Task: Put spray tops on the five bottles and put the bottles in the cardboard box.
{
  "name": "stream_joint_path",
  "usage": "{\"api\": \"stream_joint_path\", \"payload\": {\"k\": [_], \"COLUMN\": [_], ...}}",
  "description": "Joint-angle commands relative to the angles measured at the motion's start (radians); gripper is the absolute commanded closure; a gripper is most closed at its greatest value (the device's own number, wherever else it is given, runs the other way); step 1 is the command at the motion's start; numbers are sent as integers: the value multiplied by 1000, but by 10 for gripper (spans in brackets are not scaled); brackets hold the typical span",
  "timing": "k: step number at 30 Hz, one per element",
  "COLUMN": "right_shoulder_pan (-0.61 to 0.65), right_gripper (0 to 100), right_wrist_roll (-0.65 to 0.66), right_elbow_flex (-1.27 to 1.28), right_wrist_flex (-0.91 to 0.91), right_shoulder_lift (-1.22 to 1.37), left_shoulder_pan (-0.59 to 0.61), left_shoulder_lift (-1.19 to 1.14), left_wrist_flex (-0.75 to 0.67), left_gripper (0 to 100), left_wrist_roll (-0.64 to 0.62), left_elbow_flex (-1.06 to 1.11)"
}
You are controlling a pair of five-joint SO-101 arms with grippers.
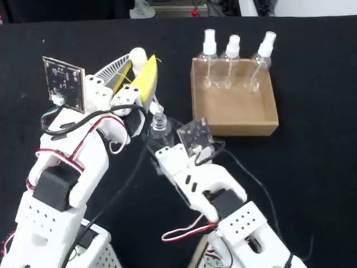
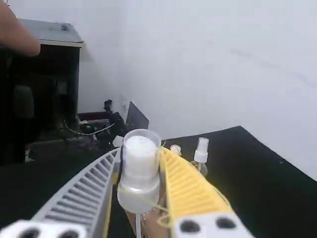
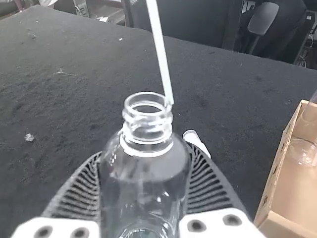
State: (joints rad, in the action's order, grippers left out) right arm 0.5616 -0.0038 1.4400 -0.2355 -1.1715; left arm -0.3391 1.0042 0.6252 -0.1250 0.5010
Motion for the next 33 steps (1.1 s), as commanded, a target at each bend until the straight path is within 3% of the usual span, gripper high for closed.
{"api": "stream_joint_path", "payload": {"k": [1, 18, 29, 33], "right_shoulder_pan": [11, 11, 11, 11], "right_gripper": [987, 987, 987, 987], "right_wrist_roll": [2, 2, 2, 2], "right_elbow_flex": [-4, -2, -2, -2], "right_wrist_flex": [28, 28, 28, 28], "right_shoulder_lift": [-31, -31, -31, -31], "left_shoulder_pan": [-12, -19, -18, -21], "left_shoulder_lift": [-2, 144, 3, -44], "left_wrist_flex": [-23, 11, 17, 121], "left_gripper": [970, 970, 971, 971], "left_wrist_roll": [9, 11, 60, 98], "left_elbow_flex": [-16, -4, -36, -128]}}
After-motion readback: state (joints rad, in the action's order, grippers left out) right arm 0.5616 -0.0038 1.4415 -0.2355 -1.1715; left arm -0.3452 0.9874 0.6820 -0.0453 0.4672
